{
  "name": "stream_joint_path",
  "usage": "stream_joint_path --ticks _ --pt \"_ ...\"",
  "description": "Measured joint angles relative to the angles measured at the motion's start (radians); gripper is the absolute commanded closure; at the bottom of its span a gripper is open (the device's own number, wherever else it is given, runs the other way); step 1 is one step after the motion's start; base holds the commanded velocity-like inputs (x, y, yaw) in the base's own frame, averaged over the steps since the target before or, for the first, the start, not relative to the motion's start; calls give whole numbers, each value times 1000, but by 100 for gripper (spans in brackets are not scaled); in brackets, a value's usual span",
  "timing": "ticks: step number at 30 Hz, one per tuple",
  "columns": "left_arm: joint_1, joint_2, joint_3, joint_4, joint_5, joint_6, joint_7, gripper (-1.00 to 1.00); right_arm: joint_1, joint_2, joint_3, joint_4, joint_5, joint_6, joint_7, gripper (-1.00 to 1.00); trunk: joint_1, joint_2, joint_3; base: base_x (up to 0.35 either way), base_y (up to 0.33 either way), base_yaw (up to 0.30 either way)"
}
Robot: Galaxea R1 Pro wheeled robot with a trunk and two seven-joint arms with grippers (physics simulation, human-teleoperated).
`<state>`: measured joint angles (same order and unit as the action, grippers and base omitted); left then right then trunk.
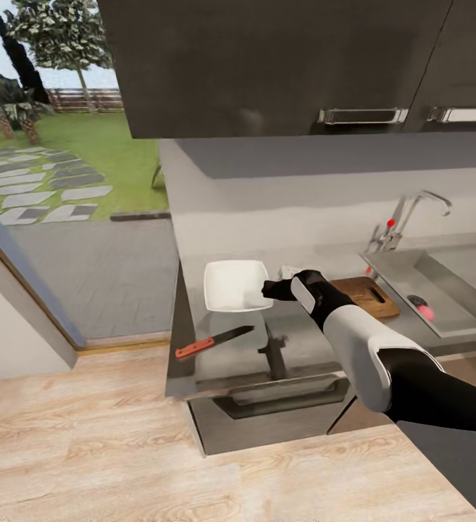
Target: In the kitchen, take the Vidalia onion out of the sink, dice it on the chopping board with the paring knife, put the diced onion into the bowl on the countertop, then place both the paring knife and the chopping board into the sink.
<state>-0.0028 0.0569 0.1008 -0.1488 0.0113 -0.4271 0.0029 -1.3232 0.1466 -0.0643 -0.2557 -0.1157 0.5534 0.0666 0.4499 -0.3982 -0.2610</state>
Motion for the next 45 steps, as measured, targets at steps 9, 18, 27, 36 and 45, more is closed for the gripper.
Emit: stream_joint_path --ticks 9,18,27,36,45 --pt "0 0 2 0 1 0 0 -100 0 0 1 6 1 0 1 100 0 0 0 -31 0 0" --pt "0 0 2 0 1 0 0 -100 0 2 1 7 0 0 1 100 0 0 0 0 0 142" --pt "0 0 2 0 1 0 0 -100 0 1 1 7 1 0 1 100 0 0 0 0 0 193" --pt "0 0 2 0 1 2 0 -100 0 -1 0 7 1 -2 0 100 -1 0 0 76 -34 20" --pt "0 0 2 0 1 0 0 -100 0 -2 0 7 1 -2 0 100 0 0 0 25 -19 -93"
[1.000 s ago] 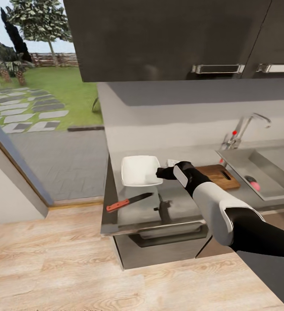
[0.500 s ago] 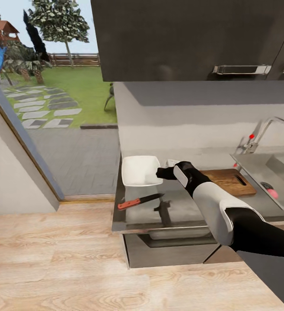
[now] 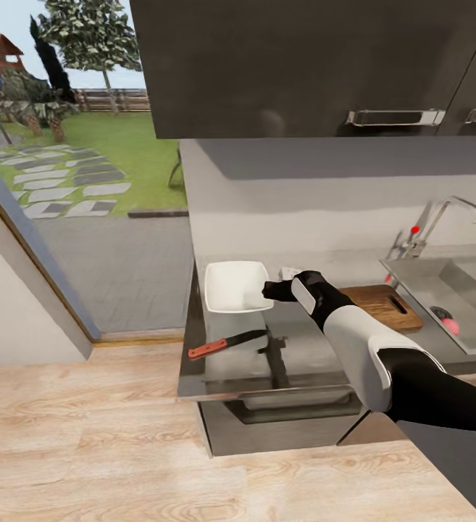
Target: In the kitchen, take the Vidalia onion out of the sink, dice it on the chopping board with the paring knife, put the diced onion into the bowl on the countertop, then place both the paring knife and the chopping board into the sink.
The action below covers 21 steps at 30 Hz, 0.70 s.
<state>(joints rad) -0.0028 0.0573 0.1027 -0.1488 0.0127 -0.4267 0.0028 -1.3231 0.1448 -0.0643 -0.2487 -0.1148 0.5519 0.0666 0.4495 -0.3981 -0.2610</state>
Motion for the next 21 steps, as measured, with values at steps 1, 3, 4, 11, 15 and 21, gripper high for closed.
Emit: stream_joint_path --ticks 1,3,4,11,15,21 --pt "0 0 0 0 0 0 0 -100 0 0 0 0 0 0 0 100 0 0 0 1 -1 -40" --pt "0 0 0 0 0 0 0 -100 0 0 0 0 0 0 0 100 0 0 0 0 0 -23" --pt "0 0 0 0 0 0 0 -100 0 0 0 0 0 0 0 100 0 0 0 0 0 -8" --pt "0 0 0 0 0 0 0 -100 0 0 0 0 0 -1 -1 100 0 0 -1 0 0 -3" --pt "0 0 0 0 0 0 0 -100 0 1 0 0 1 -1 -2 100 0 0 -5 0 0 0" --pt "0 0 0 0 0 0 0 -100 0 2 0 0 0 0 -2 100 0 0 -12 0 0 0"
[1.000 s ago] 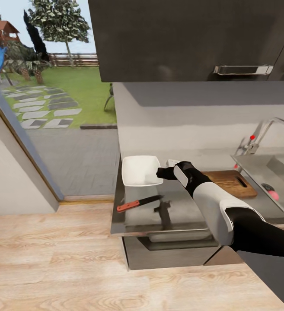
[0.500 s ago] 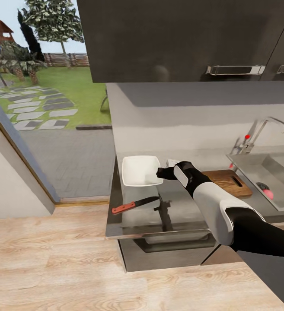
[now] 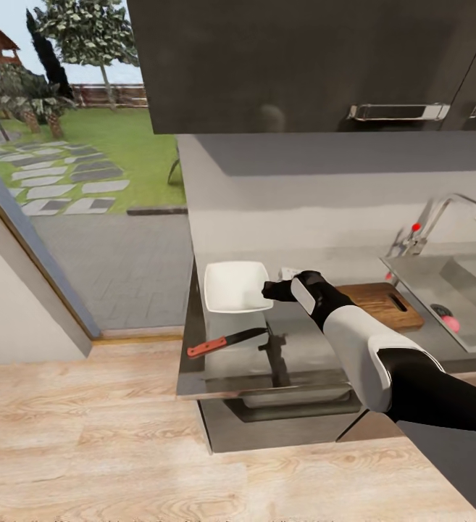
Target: In the kitchen, take the Vidalia onion out of the sink, dice it on the chopping board with the paring knife, put the diced onion into the bowl on the countertop, then place both the paring knife and the chopping board into the sink.
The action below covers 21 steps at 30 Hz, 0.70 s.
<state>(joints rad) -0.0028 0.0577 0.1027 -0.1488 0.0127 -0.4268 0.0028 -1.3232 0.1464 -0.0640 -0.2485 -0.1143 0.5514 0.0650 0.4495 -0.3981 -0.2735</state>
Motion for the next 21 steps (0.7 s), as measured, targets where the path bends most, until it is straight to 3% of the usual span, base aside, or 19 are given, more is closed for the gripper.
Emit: stream_joint_path --ticks 21 --pt "0 0 0 0 0 0 0 -100 0 -1 0 0 0 0 0 100 0 0 -15 0 0 0"
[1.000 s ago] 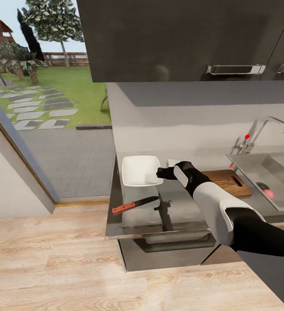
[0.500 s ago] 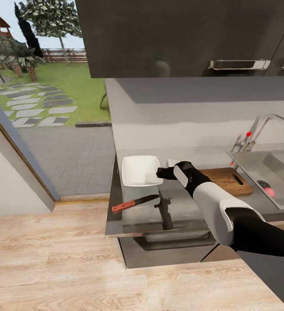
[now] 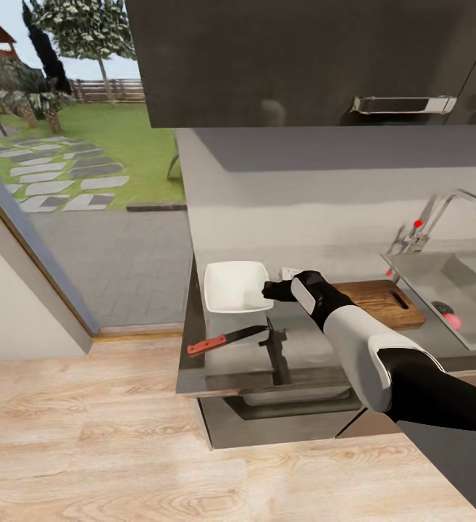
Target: In the kitchen, take the Vidalia onion out of the sink, dice it on the chopping board with the paring knife, put the diced onion into the bowl on the countertop, then place both the paring knife and the chopping board into the sink.
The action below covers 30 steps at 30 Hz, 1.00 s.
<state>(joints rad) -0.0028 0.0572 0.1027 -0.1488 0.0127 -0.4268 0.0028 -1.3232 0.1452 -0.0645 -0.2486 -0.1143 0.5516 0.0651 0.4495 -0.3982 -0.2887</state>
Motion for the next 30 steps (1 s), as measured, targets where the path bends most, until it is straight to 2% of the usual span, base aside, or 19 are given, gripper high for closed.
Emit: stream_joint_path --ticks 15,30 --pt "0 0 0 0 0 0 0 -100 0 0 0 0 0 0 0 100 0 0 -14 0 0 0" --pt "0 0 0 0 0 0 0 -100 0 0 0 0 0 0 1 100 0 0 -15 0 0 0"
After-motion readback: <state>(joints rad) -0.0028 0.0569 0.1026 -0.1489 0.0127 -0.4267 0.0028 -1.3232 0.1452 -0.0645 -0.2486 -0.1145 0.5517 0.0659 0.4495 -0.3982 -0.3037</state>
